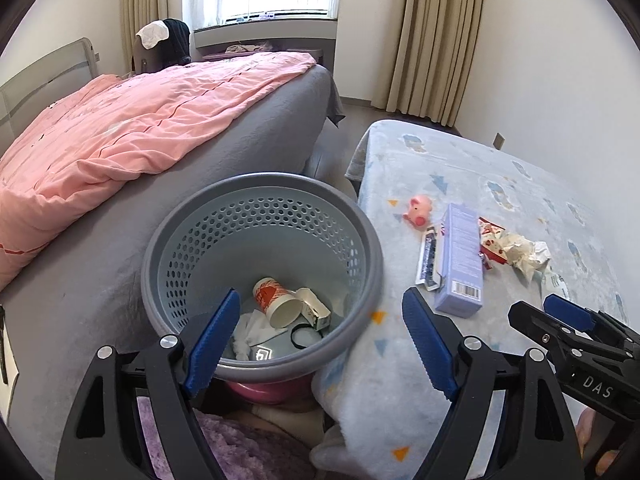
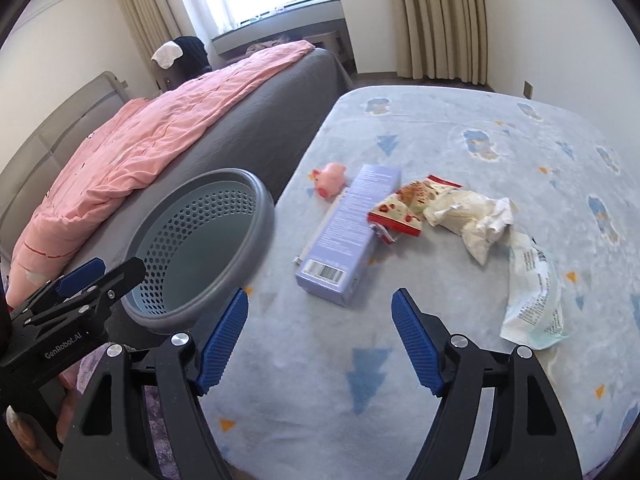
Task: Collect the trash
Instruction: 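Move both tools to the table and close the right tool on the wet-wipe pack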
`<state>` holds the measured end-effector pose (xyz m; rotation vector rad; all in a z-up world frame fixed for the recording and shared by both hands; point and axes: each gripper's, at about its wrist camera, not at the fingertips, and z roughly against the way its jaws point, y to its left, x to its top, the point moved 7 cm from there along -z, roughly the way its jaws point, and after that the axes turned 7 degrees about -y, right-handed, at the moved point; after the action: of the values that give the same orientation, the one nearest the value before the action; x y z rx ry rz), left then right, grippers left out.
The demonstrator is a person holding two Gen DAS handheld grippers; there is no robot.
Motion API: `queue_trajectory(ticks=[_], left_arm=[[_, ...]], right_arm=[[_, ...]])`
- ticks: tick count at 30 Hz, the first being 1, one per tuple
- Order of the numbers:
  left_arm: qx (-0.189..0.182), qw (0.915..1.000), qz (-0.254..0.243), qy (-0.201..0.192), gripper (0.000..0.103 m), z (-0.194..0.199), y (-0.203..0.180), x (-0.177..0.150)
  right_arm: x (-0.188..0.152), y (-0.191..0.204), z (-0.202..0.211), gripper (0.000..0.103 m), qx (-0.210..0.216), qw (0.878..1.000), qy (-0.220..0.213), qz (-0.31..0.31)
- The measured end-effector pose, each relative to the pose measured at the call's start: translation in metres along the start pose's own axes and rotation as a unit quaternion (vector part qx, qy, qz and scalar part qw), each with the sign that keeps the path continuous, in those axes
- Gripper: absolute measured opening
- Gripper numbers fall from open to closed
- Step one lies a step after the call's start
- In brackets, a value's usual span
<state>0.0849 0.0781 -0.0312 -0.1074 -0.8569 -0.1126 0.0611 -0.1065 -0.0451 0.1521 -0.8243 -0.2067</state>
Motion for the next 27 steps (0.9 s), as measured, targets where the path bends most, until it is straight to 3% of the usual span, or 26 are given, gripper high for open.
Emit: queue_trajectory(ticks=[15, 27], left_arm=[[-0.041, 0.9986, -0.033, 0.009, 0.079, 0.006, -0.077, -0.011], [-0.031, 0.9982, -0.047, 0.022, 0.079, -0.008, -0.096, -0.020]], right_arm=[[-0.013, -0.101, 0.039, 0.079, -0.066, 0.996, -0.018, -0.060], [-0.010, -0.150, 0.014, 0.080, -0.105, 0.991, 0.002, -0.080]])
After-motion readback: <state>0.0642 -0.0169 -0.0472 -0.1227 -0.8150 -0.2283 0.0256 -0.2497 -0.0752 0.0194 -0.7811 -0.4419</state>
